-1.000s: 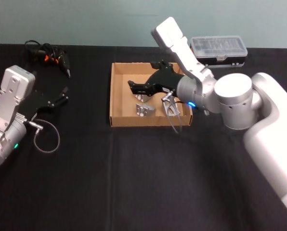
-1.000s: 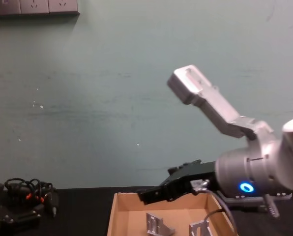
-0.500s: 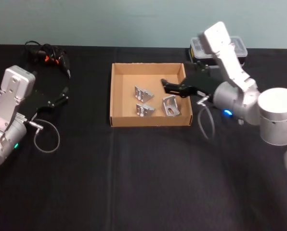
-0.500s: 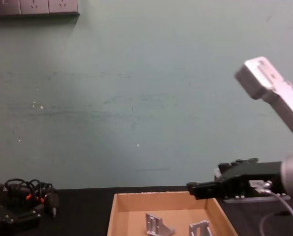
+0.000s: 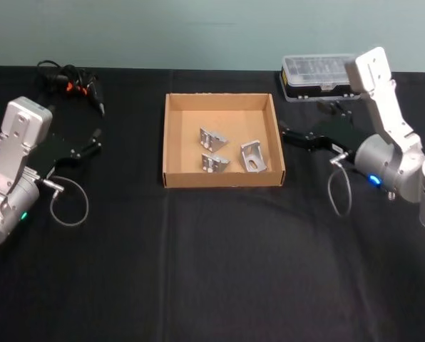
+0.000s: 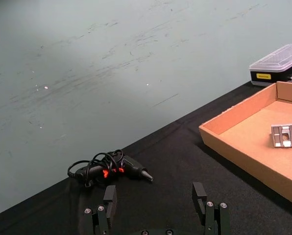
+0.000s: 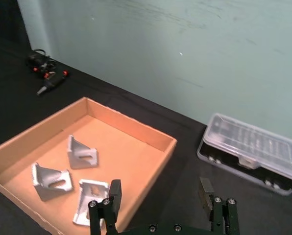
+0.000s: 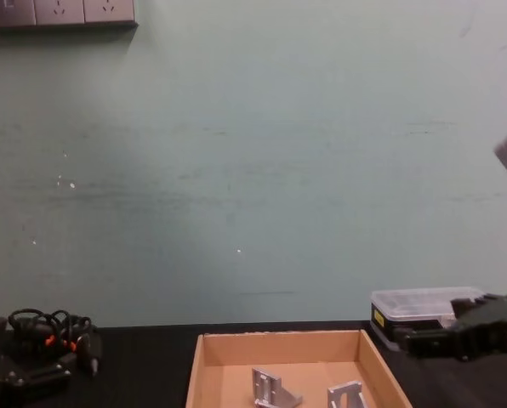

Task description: Use one hand to pick up the angle iron from the table and place it into the box.

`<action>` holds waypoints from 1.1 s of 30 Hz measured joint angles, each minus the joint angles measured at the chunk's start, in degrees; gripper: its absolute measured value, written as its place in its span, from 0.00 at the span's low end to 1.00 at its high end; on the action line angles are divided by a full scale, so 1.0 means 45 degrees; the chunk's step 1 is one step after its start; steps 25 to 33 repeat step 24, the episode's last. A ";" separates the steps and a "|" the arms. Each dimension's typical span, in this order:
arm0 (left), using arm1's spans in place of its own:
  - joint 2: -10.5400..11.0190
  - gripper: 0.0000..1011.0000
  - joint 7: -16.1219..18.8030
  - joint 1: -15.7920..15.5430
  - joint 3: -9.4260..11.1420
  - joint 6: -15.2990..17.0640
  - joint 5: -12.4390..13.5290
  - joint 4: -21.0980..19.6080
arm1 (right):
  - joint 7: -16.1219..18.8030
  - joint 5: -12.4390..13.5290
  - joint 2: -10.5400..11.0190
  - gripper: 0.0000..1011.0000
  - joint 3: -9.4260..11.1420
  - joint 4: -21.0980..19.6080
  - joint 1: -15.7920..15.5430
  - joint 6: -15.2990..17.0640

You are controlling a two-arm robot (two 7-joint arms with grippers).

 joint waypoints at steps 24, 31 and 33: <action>0.0000 1.00 0.0000 0.0000 0.0000 0.0000 0.0000 0.0000 | -0.0442 0.0170 0.0142 0.99 0.0455 0.0203 -0.0732 -0.0344; 0.0000 1.00 0.0000 0.0000 0.0000 0.0000 0.0000 0.0000 | -0.0442 0.0170 0.0142 0.99 0.0455 0.0203 -0.0732 -0.0344; 0.0000 1.00 0.0000 0.0000 0.0000 0.0000 0.0000 0.0000 | -0.0442 0.0170 0.0142 0.99 0.0455 0.0203 -0.0732 -0.0344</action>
